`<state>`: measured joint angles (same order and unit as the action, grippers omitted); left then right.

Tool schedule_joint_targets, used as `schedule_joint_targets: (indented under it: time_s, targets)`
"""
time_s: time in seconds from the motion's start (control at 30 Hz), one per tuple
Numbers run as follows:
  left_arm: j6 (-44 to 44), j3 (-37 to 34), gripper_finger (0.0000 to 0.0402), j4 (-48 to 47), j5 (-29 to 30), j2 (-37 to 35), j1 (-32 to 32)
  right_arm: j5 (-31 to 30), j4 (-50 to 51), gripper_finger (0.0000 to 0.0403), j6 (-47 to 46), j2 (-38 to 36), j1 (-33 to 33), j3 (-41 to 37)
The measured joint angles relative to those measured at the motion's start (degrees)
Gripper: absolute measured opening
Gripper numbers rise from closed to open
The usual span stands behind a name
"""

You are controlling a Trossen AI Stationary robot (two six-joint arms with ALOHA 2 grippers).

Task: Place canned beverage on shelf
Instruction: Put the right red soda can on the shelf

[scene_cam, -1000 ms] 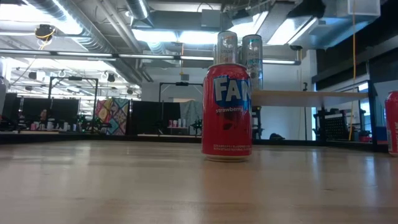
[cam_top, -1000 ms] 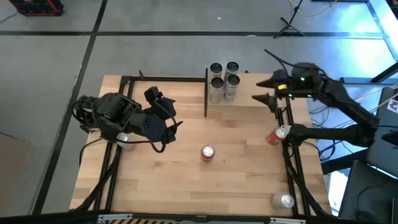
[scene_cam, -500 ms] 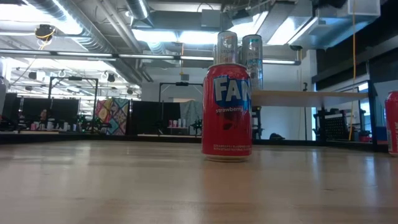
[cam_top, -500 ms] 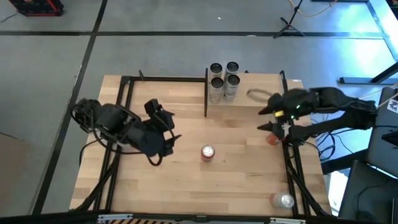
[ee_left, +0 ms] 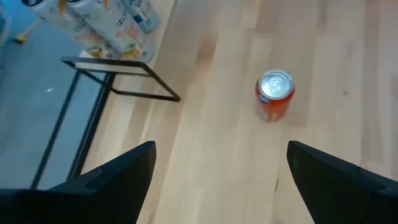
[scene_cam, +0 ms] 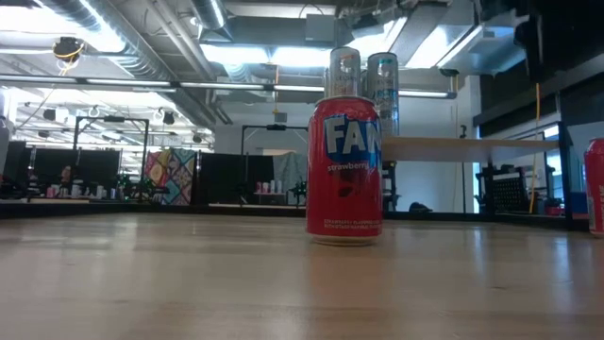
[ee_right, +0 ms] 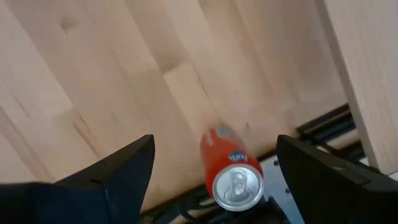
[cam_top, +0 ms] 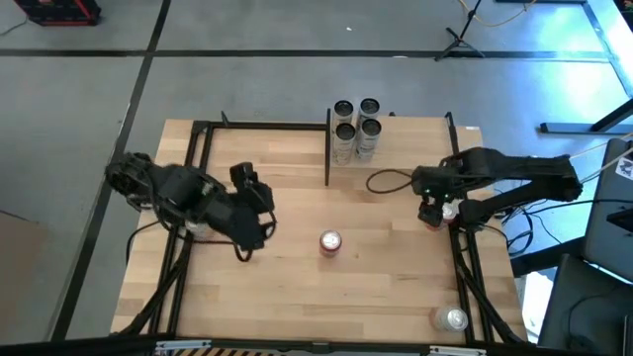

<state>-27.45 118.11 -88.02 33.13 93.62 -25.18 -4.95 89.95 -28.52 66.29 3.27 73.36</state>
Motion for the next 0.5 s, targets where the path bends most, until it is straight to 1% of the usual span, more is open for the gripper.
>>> schedule_joint_targets:
  time_s: [0.07, 0.17, 0.3, 0.43, 0.5]
  targets:
    - [3.25, -2.29, 0.0352, 2.08, -2.28, -2.89, 1.20, 1.57, 0.15, 0.0326, 0.12, 0.08, -0.81, -2.37]
    - [7.86, -7.08, 0.0352, 7.58, -4.43, -7.69, 2.80, 4.39, 0.02, 0.0326, -1.13, -0.23, -2.03, -5.06]
    - [12.76, -15.71, 0.0352, 16.21, -8.37, -14.13, 4.73, 4.56, -0.04, 0.0326, -1.64, -1.09, -4.61, -7.38]
    - [14.08, -24.11, 0.0352, 22.80, -12.64, -19.01, 6.79, 5.79, 0.06, 0.0326, -1.37, -1.10, -7.31, -9.71]
    - [13.96, -27.39, 0.0352, 25.38, -13.81, -20.58, 7.59, 6.36, 0.02, 0.0326, -1.21, -1.17, -8.32, -10.79]
